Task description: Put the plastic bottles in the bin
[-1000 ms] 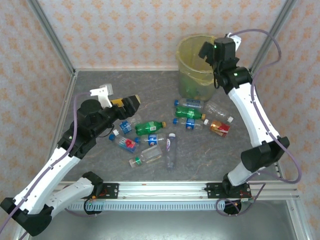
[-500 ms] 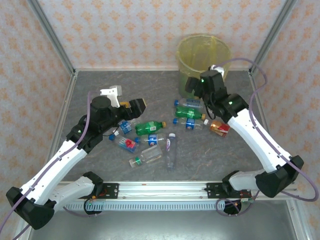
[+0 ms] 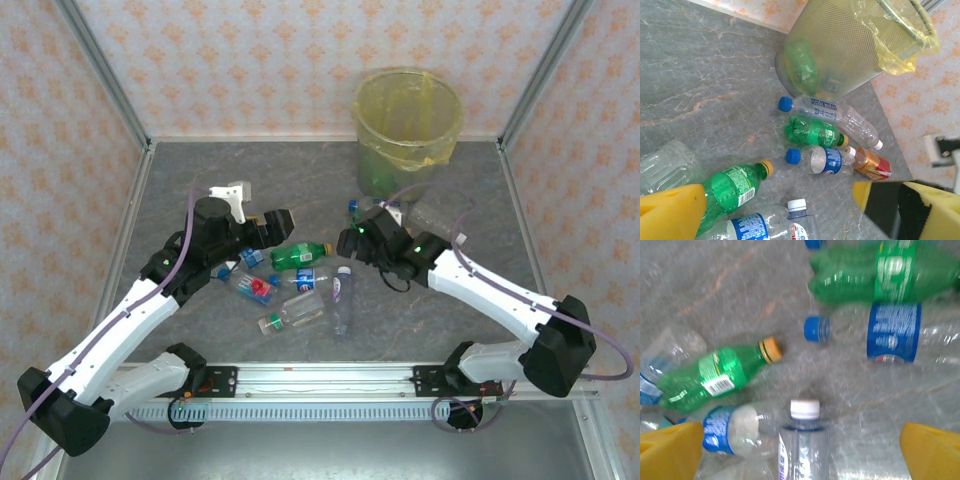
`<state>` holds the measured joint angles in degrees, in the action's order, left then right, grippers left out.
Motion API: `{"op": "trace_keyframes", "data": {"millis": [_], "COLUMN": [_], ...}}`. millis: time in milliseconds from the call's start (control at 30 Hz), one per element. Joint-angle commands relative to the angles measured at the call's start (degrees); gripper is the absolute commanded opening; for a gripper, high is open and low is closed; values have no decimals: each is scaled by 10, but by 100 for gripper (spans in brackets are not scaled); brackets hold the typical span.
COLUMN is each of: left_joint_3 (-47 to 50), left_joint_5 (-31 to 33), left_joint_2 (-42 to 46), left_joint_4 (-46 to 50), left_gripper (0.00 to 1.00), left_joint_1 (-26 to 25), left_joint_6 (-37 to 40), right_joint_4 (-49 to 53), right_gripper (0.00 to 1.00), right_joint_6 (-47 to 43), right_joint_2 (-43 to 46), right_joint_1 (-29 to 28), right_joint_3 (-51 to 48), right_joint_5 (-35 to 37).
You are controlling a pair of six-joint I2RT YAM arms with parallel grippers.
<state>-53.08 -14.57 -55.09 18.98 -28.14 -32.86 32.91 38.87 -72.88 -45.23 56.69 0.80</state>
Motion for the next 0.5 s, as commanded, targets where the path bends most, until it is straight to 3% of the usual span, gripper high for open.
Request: {"op": "trace_keyframes", "data": {"millis": [0,200,333,467], "left_joint_3": [7,9,11,12], "left_joint_5": [-2,-2,-2,-2], "left_joint_2": [13,12,13,15], "left_joint_4": [10,10,11,16], "left_gripper": [99,99,99,99], "left_joint_1": [-4,-4,-4,-4], "left_joint_6": [13,11,11,9], "right_joint_4": [-40,-77,-112,-121], "right_gripper": [100,99,89,85], "right_joint_6": [56,70,80,77], "right_joint_2": [4,-10,-25,-53], "right_joint_1": [-16,-33,-41,-52], "right_joint_3": [-32,-85,-110,-115], "right_joint_5": [-26,-70,-110,-130]}}
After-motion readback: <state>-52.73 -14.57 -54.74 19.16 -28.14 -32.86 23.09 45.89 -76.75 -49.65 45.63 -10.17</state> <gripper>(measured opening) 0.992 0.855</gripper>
